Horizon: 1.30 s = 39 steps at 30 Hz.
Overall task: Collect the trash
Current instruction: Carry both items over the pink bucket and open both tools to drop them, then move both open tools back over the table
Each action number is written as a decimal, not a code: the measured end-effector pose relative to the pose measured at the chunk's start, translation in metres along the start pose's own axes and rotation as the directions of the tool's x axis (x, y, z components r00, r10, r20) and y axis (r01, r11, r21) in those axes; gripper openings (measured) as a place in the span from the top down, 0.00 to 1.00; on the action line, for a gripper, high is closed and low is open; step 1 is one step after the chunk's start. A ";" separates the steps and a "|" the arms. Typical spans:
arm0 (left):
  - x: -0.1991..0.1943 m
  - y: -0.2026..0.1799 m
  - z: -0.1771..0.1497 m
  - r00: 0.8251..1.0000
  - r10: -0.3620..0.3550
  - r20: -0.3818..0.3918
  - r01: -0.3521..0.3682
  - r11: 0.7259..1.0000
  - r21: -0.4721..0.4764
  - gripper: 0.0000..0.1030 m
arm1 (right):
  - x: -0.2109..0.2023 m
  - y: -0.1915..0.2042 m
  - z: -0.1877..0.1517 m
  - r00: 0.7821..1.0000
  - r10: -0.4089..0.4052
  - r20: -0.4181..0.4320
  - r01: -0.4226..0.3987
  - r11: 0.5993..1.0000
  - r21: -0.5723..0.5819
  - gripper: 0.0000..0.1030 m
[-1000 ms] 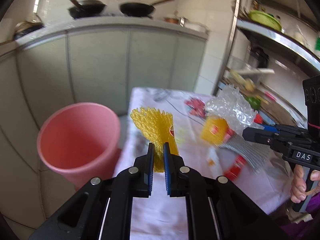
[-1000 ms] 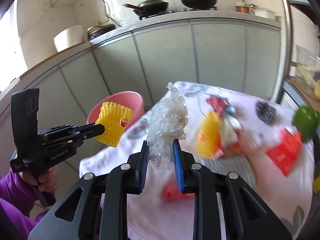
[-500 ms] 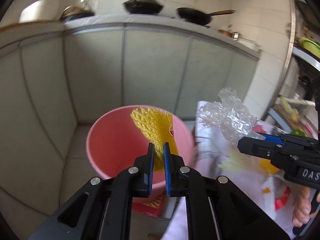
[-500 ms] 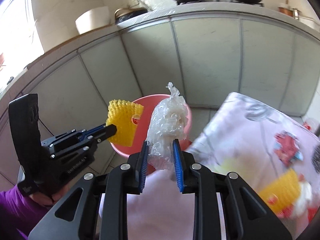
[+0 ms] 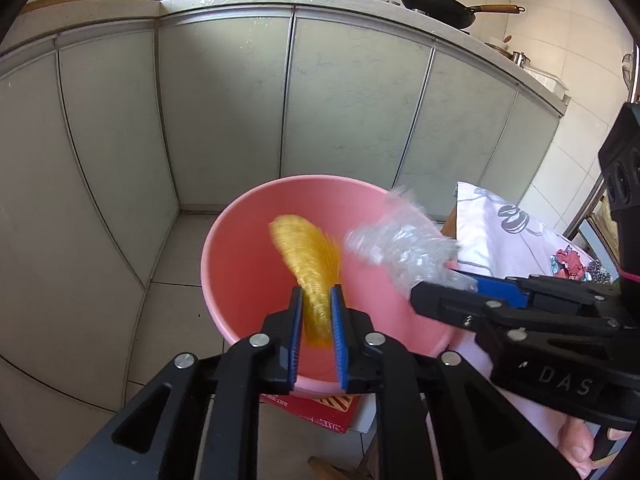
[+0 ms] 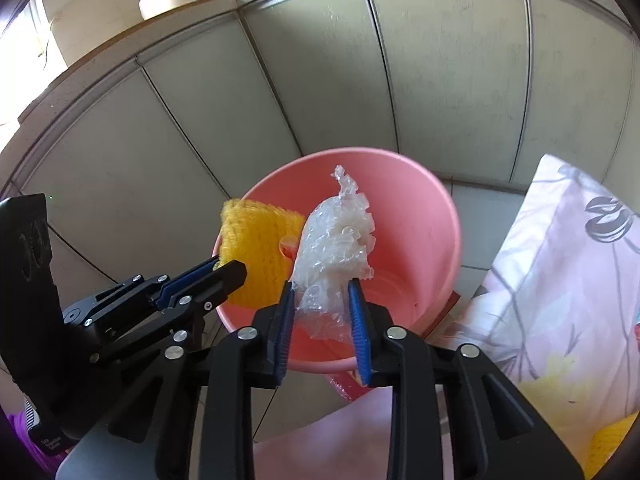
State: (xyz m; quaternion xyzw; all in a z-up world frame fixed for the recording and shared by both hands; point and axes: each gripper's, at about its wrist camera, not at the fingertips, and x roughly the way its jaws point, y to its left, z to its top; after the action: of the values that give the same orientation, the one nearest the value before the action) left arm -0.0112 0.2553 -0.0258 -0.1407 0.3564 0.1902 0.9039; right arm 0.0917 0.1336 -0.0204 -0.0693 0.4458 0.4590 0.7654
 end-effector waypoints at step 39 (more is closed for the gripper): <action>-0.074 -0.106 -0.011 0.960 -0.273 0.056 0.265 0.956 0.124 0.67 | -0.172 -0.050 -0.084 0.934 -0.248 0.257 0.215 0.965 0.150 0.53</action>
State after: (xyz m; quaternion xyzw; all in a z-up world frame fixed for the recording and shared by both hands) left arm -0.0205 0.1385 0.0304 -0.1284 0.3115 0.0495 0.9402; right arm 0.0469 -0.0488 0.0432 -0.0115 0.3511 0.3430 0.8712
